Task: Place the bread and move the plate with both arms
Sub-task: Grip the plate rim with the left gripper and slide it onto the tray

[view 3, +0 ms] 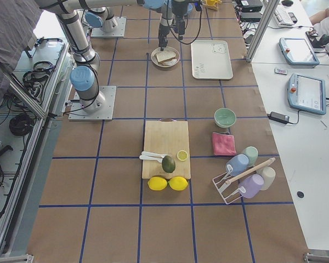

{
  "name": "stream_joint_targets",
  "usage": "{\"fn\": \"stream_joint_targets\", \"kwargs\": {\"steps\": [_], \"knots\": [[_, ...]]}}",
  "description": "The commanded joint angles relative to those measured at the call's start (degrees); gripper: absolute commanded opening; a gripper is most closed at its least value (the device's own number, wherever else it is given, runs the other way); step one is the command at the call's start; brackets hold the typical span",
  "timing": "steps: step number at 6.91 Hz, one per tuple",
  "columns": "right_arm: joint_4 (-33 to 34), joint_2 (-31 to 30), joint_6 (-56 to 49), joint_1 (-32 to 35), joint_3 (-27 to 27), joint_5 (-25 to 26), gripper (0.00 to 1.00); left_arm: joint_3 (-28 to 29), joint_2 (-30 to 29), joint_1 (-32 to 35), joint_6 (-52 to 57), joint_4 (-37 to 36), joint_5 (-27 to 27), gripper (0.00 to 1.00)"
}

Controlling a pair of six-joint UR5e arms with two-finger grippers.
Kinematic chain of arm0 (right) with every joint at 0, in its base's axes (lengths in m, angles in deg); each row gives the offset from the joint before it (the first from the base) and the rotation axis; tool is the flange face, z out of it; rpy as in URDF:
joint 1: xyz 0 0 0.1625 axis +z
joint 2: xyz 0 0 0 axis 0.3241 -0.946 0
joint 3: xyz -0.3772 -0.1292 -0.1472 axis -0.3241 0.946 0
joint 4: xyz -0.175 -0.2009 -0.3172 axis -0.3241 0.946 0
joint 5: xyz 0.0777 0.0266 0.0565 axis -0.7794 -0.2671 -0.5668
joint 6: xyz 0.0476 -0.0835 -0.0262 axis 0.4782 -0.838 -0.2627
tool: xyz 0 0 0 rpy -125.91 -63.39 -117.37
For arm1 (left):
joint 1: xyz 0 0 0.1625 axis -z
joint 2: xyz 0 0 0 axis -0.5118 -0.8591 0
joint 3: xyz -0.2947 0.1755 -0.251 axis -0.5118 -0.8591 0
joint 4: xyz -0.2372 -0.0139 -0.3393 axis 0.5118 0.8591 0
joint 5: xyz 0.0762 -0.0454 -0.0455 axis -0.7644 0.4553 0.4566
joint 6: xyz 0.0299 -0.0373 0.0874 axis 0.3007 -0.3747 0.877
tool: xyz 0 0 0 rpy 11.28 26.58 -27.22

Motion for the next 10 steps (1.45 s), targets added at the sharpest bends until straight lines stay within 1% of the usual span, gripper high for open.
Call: {"fn": "stream_joint_targets", "kwargs": {"steps": [1, 4, 5, 6, 7, 8, 9, 10], "knots": [[-0.1, 0.0, -0.2, 0.0, 0.0, 0.1, 1.0, 0.0, 0.0, -0.1, 0.6, 0.0, 0.0, 0.0], [0.0, 0.0, -0.2, 0.0, 0.0, 0.1, 1.0, 0.9, 2.5, -0.8, 4.2, -1.0, -0.1, 0.0], [0.0, -0.1, -0.2, 0.0, 0.0, 0.1, 1.0, 1.2, 3.1, -0.8, 4.1, -2.7, 0.1, 0.0], [-0.1, -0.2, -1.0, 0.0, 0.0, 0.3, 1.0, 2.0, 3.4, -1.8, 4.2, -4.0, 3.2, 0.0], [0.0, -0.4, -1.2, 0.0, 0.0, 0.2, 1.0, 3.9, 3.3, -4.3, 4.3, -4.1, 6.1, 0.0], [0.0, -0.4, -1.2, 0.0, 0.0, 0.2, 1.0, 6.6, 2.5, -5.7, 4.5, -4.1, 7.0, 0.0], [0.2, -0.4, -1.3, 0.0, 0.0, 0.2, 1.0, 10.4, 1.1, -6.0, 4.7, -3.9, 8.6, 0.0], [0.1, -0.4, -1.3, 0.0, 0.0, 0.2, 1.0, 14.2, -0.8, -6.5, 5.0, -3.7, 8.9, 0.0]]}}
